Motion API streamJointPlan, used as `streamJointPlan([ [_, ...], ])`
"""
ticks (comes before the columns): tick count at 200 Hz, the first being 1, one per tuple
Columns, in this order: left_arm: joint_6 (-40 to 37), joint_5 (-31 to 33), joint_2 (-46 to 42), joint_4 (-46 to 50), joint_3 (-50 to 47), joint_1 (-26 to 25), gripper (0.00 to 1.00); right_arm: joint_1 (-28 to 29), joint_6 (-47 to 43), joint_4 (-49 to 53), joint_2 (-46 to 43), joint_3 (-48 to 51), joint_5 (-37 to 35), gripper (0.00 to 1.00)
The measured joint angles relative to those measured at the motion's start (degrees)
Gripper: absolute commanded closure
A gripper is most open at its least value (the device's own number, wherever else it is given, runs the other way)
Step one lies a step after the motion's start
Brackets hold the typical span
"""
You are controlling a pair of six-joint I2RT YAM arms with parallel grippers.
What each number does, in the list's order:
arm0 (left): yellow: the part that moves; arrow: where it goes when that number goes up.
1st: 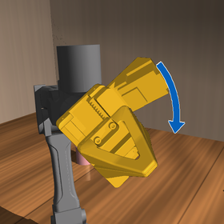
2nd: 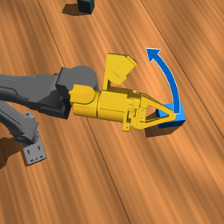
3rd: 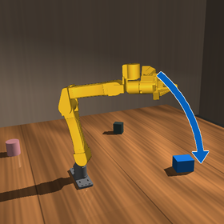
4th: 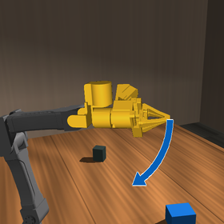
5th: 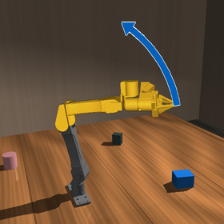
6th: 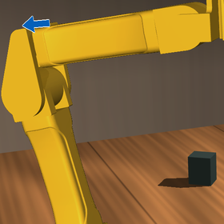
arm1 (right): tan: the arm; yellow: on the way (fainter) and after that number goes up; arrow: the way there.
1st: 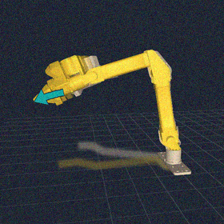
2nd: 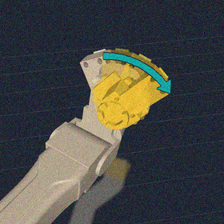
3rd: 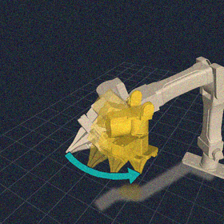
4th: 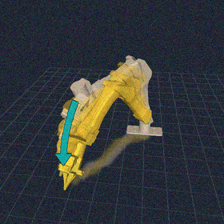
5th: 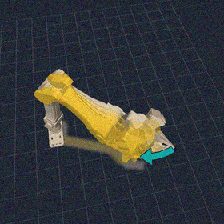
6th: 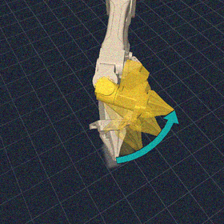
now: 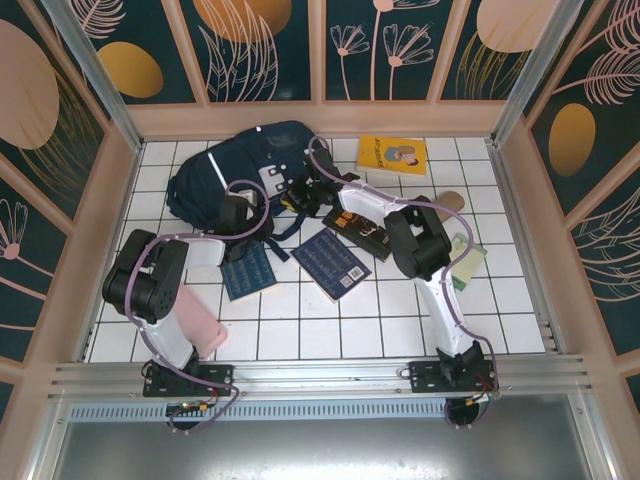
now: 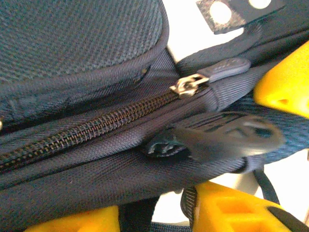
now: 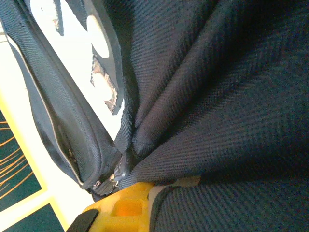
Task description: Pack the student bag
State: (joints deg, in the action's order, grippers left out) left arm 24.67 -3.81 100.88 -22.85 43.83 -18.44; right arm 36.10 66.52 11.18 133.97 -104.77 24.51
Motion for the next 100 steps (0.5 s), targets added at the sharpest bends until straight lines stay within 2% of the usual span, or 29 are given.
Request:
streamJointPlan([
  [44,0.02,0.02,-0.61,0.44,0.00,0.00,0.64,-0.13,-1.90,2.47,2.58,-3.02,-0.76,1.00],
  [58,0.04,0.04,-0.61,0.52,0.00,0.00,0.69,-0.15,-2.16,2.69,2.60,-3.06,-0.87,1.00],
  [100,0.04,0.26,-0.61,0.79,0.00,0.07,0.73,-0.24,-3.02,2.78,2.60,-3.06,-0.90,1.00],
])
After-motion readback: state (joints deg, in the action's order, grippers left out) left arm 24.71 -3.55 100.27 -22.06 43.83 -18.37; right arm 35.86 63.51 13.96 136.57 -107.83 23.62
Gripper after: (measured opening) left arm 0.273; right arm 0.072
